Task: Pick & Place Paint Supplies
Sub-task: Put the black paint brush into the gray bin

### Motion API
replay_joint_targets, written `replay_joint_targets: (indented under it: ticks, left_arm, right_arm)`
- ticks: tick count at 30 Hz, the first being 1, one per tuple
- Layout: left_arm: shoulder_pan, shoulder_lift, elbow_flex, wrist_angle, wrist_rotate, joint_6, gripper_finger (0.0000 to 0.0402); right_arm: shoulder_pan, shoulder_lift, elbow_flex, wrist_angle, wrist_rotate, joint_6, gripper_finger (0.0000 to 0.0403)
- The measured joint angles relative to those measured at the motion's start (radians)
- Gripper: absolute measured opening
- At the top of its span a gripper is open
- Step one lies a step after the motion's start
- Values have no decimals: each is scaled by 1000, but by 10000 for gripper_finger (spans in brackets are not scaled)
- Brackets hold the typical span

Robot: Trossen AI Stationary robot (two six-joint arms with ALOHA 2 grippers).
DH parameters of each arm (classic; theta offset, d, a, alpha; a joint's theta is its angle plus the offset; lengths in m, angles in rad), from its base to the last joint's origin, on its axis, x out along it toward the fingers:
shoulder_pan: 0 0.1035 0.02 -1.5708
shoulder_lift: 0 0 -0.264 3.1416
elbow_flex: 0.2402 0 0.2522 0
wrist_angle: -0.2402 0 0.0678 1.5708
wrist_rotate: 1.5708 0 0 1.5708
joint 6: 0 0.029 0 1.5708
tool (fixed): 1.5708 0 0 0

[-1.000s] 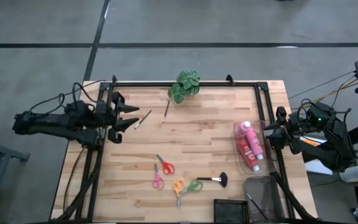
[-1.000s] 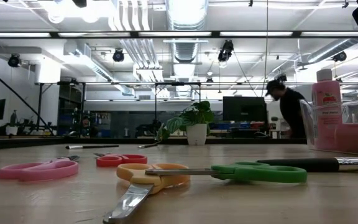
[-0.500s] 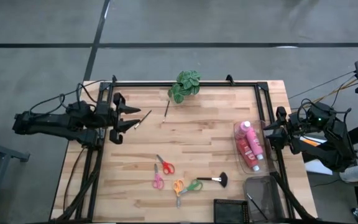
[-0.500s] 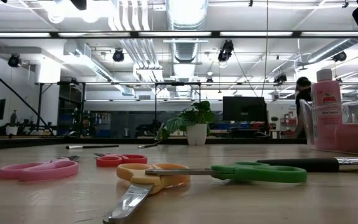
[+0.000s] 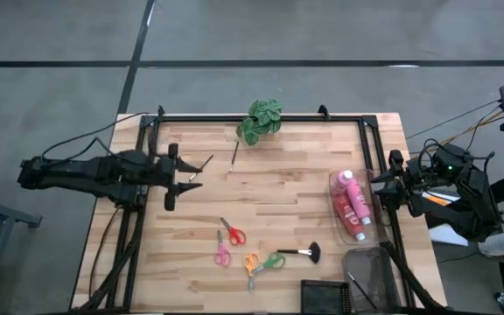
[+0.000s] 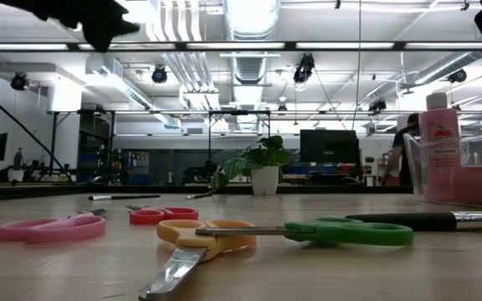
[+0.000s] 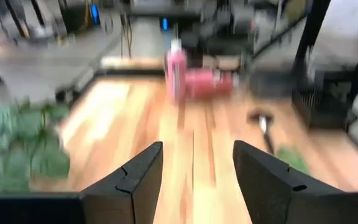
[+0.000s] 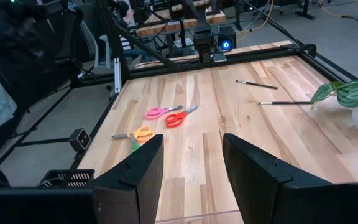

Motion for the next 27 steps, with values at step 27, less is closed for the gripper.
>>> replay_joint_targets:
  ticks: [27]
  left_arm:
    - [0, 0, 0, -398, 0, -2, 197]
  right_arm:
    - [0, 0, 0, 56, 6, 252, 162]
